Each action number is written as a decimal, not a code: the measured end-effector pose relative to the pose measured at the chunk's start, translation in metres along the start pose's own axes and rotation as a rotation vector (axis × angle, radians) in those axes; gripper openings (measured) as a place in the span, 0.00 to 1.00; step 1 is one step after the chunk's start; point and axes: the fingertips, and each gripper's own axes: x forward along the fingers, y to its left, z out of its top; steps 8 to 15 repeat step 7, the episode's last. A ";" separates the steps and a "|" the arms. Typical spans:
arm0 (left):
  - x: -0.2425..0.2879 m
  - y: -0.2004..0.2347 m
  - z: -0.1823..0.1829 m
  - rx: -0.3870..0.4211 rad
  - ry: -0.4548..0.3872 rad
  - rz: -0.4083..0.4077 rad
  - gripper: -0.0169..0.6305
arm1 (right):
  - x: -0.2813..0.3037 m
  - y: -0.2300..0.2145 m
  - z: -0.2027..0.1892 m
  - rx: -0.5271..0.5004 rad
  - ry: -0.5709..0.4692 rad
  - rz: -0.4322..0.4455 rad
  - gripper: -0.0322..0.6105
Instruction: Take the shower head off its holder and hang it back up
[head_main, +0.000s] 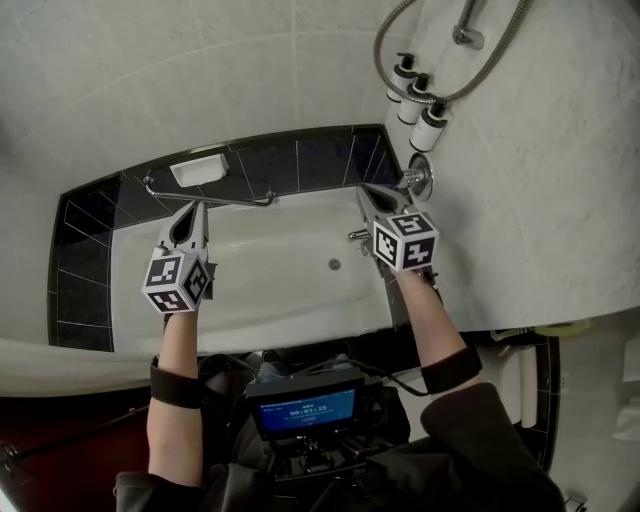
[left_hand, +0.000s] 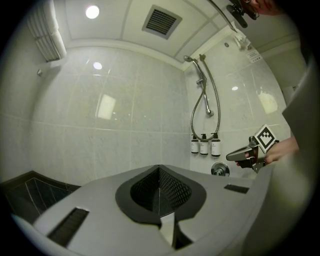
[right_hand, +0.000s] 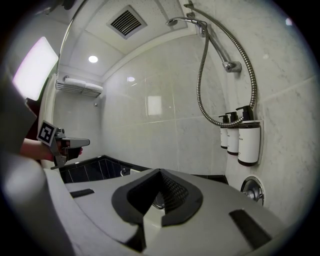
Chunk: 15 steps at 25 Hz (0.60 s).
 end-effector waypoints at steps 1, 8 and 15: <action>0.000 0.001 0.000 0.001 0.001 0.001 0.03 | 0.002 0.000 0.001 -0.002 -0.001 0.001 0.07; 0.001 0.009 -0.003 0.010 -0.003 0.008 0.03 | 0.012 0.000 0.000 -0.004 -0.001 0.003 0.07; 0.001 0.009 -0.003 0.010 -0.003 0.008 0.03 | 0.012 0.000 0.000 -0.004 -0.001 0.003 0.07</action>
